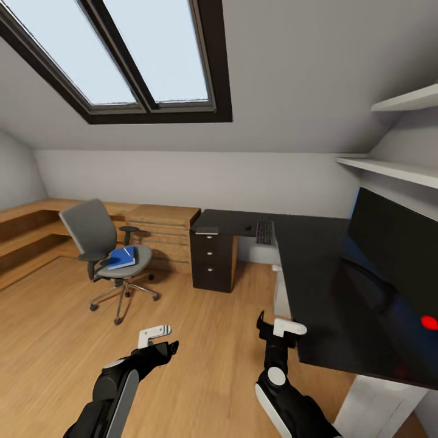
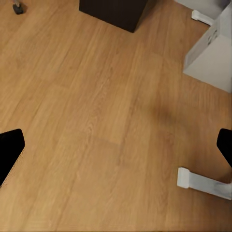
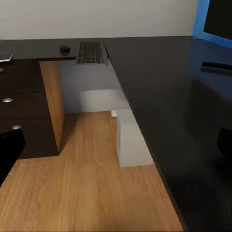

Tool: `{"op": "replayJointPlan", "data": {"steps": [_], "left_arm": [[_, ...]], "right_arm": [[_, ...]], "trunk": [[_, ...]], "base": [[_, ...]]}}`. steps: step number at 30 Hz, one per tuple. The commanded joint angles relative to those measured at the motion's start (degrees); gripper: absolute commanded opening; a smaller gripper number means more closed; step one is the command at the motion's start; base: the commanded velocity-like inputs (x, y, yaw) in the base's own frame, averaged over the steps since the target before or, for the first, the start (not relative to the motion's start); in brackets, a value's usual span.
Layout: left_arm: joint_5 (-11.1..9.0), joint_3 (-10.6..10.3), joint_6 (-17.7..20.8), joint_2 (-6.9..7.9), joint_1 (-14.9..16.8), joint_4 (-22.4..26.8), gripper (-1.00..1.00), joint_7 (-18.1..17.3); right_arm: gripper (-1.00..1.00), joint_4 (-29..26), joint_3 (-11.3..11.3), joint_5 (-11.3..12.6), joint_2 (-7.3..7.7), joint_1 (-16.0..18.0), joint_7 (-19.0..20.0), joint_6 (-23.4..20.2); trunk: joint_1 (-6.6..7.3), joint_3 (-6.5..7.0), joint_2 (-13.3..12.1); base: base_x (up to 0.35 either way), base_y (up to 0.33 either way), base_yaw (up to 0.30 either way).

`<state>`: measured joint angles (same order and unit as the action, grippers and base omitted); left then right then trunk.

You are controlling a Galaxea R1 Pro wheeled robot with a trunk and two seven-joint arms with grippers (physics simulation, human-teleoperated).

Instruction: In the bedroom, organize the workspace by keeping the computer under the desk, ensuring the monitor is on the desk, placing the keyboard on the desk next to the monitor, placing the mouse on the desk next to the keyboard, moving the folder from the swivel chair onto the desk next to the mouse, stacking the notebook on top of the folder with the pen on top of the notebook, and positioning the swivel chair next to the desk.

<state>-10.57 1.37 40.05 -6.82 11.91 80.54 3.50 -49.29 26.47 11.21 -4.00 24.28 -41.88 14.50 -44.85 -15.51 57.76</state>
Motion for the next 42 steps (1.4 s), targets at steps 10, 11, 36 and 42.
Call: {"op": "replayJointPlan", "data": {"steps": [10,11,36,42], "left_arm": [[-0.6,0.0,0.3,-0.11,0.0,0.0,1.00,0.4],[-0.6,0.0,0.3,-0.11,0.0,0.0,1.00,0.4],[-0.7,0.0,0.3,-0.06,0.0,0.0,1.00,0.4],[-0.7,0.0,0.3,-0.10,0.0,0.0,1.00,0.4]], "right_arm": [[1.00,1.7,0.2,0.7,0.00,0.1,0.2,0.4],[1.00,2.0,0.2,0.6,0.01,0.1,0.2,0.4],[1.00,2.8,0.3,0.6,0.03,0.1,0.3,0.4],[1.00,2.9,0.3,0.6,0.04,0.1,0.3,0.4]], "trunk": [[-0.04,-0.08,0.1],[-0.04,-0.08,0.1],[-0.04,-0.08,0.1],[-0.04,-0.08,0.1]], "base": [[0.334,0.021,0.000],[0.337,0.016,0.000],[0.258,0.242,0.000],[0.204,0.294,0.000]]}}
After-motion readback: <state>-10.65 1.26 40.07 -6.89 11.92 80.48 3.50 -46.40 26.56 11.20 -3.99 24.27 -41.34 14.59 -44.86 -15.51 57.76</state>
